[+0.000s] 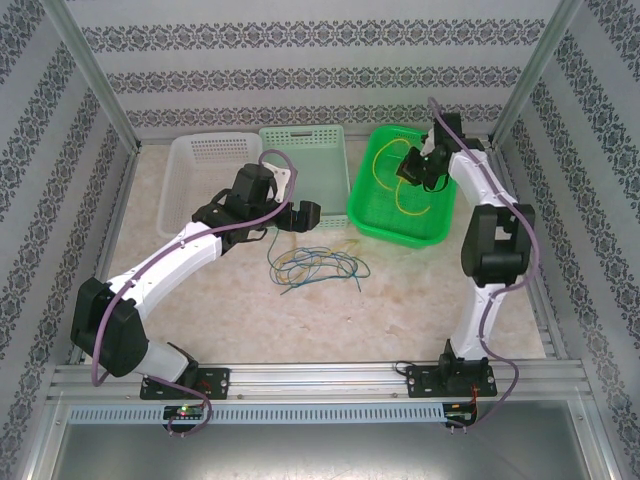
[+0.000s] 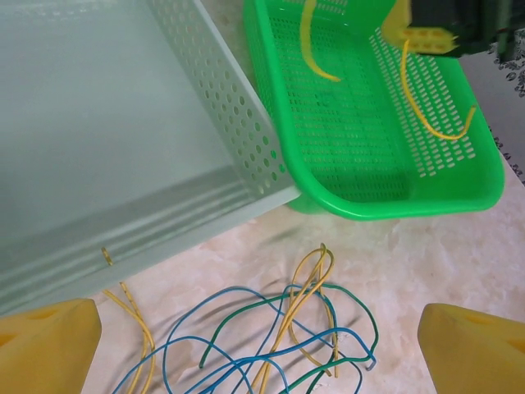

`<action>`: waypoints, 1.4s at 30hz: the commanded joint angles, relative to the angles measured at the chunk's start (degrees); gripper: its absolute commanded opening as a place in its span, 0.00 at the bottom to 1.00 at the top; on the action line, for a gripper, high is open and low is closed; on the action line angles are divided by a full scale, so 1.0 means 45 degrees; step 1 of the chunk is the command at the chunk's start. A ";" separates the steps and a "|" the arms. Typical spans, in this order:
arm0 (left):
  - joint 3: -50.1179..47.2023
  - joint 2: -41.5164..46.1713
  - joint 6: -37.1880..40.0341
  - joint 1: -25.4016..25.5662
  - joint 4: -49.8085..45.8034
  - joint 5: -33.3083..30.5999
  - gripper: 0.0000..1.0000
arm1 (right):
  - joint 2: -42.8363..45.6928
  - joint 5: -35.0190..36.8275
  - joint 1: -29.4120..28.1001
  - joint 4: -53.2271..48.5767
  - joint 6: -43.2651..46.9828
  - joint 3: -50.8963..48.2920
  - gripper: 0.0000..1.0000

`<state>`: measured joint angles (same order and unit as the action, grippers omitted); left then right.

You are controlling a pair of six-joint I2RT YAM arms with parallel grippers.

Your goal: Untangle the cables

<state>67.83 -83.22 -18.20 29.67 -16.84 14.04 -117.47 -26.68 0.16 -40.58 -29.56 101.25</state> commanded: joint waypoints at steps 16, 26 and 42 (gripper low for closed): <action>0.0183 -0.1120 -0.0043 0.0096 -0.1802 -0.0311 0.99 | 0.2203 0.2109 -0.0492 -0.1708 0.1609 0.0145 0.79; -0.0173 -0.1379 -0.0233 0.0103 -0.1746 0.0499 0.99 | 0.5122 0.1230 -0.3025 -0.0272 0.2970 -0.3649 0.70; -0.1835 -0.1079 -0.1367 0.0100 -0.1548 0.1073 0.90 | 0.6528 0.0403 -0.6311 0.2501 0.2678 -0.8960 0.67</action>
<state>60.01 -89.17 -22.79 29.67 -23.83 18.17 -88.01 -24.47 -27.49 -30.26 -20.75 63.05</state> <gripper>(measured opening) 0.898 0.668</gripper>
